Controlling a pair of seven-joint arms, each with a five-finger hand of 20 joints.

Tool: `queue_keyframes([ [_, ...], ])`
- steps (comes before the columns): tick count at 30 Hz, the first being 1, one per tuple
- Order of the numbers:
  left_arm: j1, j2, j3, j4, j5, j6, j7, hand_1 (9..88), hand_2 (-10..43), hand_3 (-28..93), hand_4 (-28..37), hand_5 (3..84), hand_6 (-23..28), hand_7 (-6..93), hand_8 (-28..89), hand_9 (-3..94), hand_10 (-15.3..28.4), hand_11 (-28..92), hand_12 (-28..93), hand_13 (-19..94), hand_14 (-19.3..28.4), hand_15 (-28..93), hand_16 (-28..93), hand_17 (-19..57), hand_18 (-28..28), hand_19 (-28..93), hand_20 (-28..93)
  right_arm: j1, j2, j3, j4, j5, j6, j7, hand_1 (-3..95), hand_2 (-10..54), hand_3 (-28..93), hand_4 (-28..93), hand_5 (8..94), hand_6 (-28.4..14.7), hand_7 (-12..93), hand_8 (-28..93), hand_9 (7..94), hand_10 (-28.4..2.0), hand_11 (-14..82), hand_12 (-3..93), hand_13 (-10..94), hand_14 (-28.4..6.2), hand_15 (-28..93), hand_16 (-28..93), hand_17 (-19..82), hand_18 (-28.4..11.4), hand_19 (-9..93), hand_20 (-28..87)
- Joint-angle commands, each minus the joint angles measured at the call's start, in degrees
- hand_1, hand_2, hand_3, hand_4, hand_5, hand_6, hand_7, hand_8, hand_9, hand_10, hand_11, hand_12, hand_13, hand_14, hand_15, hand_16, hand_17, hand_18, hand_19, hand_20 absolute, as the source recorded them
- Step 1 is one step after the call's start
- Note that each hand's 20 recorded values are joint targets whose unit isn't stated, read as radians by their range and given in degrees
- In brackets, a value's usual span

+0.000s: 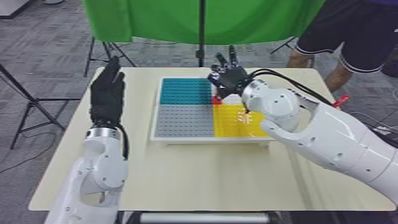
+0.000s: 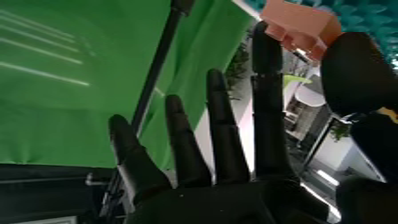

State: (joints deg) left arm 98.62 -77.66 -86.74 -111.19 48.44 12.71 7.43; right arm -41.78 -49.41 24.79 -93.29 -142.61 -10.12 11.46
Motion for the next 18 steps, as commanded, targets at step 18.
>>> queue_keyframes([
  [18, -0.1, -0.44, 0.03, 0.19, -0.25, 0.29, -0.24, 25.5, 6.2, 73, -19.1, 32.6, 5.2, 10.2, -9, 19.1, 8.3, 5, 15, 9, 9.2, -3, 17, -12.0, 4.0, 10, 17, -0.5, -1.2, -0.7, 0.7, 0.0, -0.5, 0.2, 24.1, -9.5, 90, -20, 48.9, 8.9, 58, -3, 34.8, -8.8, 7.1, 19.5, 19, -12.5, -4, 41, 0, -28.4, 13, 8],
])
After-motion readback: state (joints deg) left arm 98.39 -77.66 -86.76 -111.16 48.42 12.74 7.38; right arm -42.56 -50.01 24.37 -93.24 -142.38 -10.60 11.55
